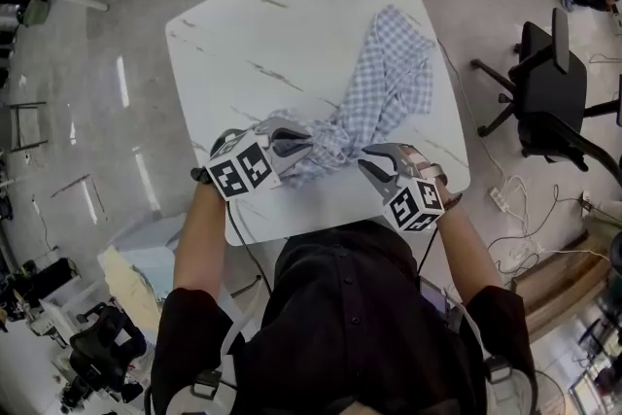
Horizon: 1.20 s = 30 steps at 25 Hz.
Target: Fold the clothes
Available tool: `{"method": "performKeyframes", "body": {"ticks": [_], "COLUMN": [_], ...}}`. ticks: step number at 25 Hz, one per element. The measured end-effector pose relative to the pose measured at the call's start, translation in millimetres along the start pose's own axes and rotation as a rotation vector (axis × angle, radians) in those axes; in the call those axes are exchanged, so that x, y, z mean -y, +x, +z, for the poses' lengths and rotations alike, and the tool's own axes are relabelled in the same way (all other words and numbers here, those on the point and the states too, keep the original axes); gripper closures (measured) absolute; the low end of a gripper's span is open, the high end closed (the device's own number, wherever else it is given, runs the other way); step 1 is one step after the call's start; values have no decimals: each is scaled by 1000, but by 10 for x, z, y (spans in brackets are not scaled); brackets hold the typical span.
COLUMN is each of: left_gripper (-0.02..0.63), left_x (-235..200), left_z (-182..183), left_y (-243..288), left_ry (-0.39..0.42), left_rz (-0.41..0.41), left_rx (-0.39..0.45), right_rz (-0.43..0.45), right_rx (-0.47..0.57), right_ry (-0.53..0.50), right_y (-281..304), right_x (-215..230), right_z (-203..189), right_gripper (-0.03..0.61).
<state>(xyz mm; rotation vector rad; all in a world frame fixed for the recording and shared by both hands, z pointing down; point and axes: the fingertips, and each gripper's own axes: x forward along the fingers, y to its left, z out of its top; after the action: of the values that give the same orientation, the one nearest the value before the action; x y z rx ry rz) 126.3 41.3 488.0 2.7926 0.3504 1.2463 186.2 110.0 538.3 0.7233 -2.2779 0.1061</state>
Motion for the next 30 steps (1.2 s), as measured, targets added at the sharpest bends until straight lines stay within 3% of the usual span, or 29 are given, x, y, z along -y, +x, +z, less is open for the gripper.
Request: {"method": "performKeyframes", "body": {"ticks": [6,11,14,23,25,30], "left_gripper": [568,568,568,568,568,568], "left_x": [62,48,123,585,661,826], "left_z": [-138,-391,-587,-1174,-1297,-1510], "left_y": [-718,-1414,-1761,-2191,-2238,-2313], "left_ry": [-80,-147,-196,-349,-376,-416], "left_rz": [187,396,478,605,622,635], "left_rx": [57,98,107,178,197,234], "right_rz": [82,167,192,257,288,374], "right_rx": [17,54,63,33,14,-27], "right_ry": [-65,-41,-55,-132,-152,-216], "right_y": [152,416,593,1284,1437,1756], "right_x": [-8,-54,-86,41,71,18], "right_z": [261,657,874,1395,1493,1688], "right_gripper": [463,433,431,430,388,382]}}
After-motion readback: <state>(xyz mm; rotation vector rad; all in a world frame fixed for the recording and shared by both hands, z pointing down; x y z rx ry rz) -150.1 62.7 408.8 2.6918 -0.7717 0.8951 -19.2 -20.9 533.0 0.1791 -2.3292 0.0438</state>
